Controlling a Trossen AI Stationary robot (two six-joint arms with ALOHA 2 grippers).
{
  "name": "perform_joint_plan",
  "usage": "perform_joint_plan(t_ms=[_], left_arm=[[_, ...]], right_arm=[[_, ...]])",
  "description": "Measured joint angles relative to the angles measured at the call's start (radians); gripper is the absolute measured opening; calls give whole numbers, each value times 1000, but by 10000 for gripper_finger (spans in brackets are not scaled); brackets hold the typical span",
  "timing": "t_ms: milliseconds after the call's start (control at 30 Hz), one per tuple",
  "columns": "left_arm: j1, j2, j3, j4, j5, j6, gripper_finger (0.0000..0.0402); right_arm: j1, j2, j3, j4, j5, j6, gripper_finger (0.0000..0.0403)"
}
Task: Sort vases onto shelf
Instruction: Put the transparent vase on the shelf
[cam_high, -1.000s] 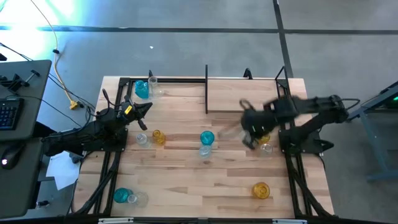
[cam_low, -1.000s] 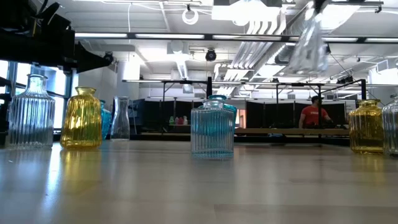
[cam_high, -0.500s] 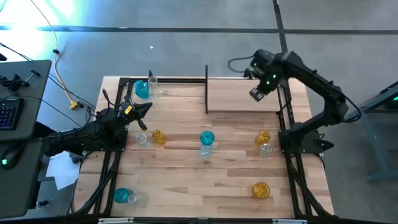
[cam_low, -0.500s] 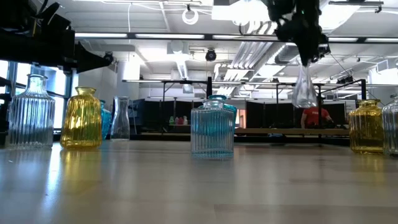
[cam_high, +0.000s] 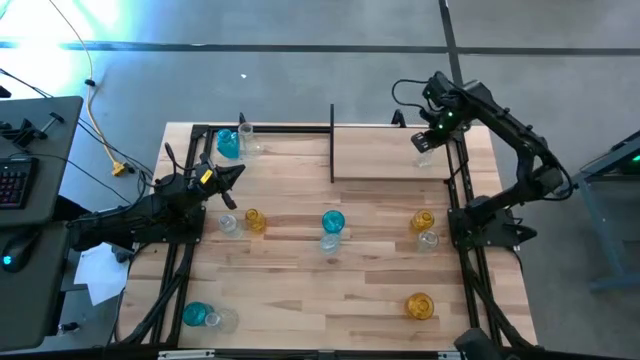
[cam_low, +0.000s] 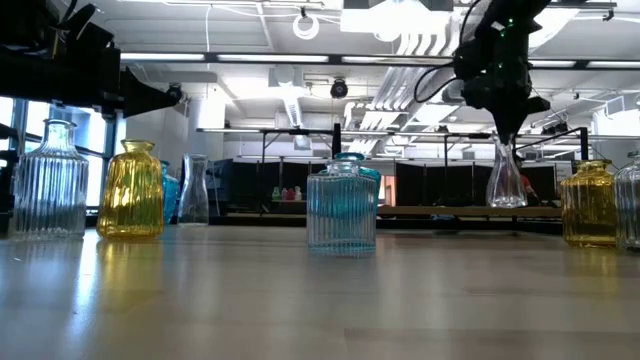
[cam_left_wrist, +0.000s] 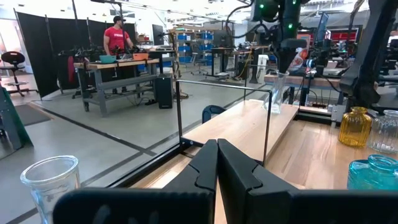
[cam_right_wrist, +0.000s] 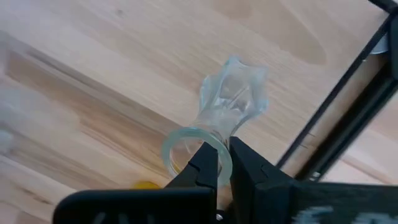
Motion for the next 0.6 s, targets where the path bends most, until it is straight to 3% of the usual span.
perform_joint_plan(t_ms=[333, 600], left_arm=[[0, 0, 0, 0, 0, 0, 1], [0, 0, 0, 0, 0, 0, 1]], right_arm=[[-25, 4, 12, -12, -26, 23, 3], [-28, 10, 8, -7, -22, 44, 54]])
